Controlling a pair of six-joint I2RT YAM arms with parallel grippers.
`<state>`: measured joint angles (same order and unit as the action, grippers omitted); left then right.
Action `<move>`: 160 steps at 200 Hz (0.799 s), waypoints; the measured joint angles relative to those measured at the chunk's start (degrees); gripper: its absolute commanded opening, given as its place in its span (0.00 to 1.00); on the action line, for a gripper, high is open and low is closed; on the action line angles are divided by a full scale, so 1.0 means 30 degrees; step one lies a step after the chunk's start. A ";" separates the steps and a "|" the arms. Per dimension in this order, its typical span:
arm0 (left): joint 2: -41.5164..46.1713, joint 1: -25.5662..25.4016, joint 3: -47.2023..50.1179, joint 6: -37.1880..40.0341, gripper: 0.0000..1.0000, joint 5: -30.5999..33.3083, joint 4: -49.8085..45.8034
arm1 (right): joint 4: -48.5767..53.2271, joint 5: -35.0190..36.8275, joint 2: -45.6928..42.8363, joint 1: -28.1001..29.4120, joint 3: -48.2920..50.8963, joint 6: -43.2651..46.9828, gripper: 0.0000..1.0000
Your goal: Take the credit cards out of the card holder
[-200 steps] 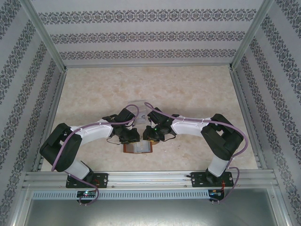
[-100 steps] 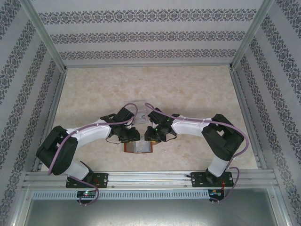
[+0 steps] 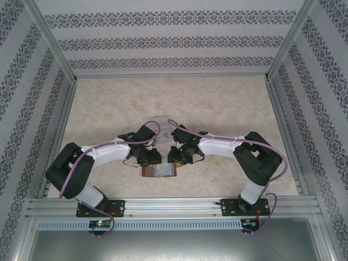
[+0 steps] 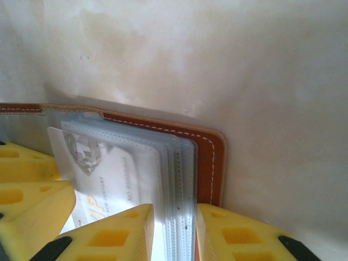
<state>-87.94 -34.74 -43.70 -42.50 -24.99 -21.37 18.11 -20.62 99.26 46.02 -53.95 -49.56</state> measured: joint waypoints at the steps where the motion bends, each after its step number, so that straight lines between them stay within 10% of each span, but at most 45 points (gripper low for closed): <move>1: 0.0000 0.0000 0.0000 0.0000 0.28 0.0000 0.0000 | 0.0000 0.0000 0.0000 0.0000 0.0000 0.0000 0.29; 160: 0.0940 0.0044 0.0357 -0.0066 0.07 -0.0087 0.0401 | 0.0707 0.0816 -0.0102 0.0000 -0.0109 0.0291 0.29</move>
<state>-85.12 -34.61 -42.63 -42.70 -25.26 -20.16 20.23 -18.17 98.96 46.02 -54.28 -48.69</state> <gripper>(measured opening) 0.075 0.287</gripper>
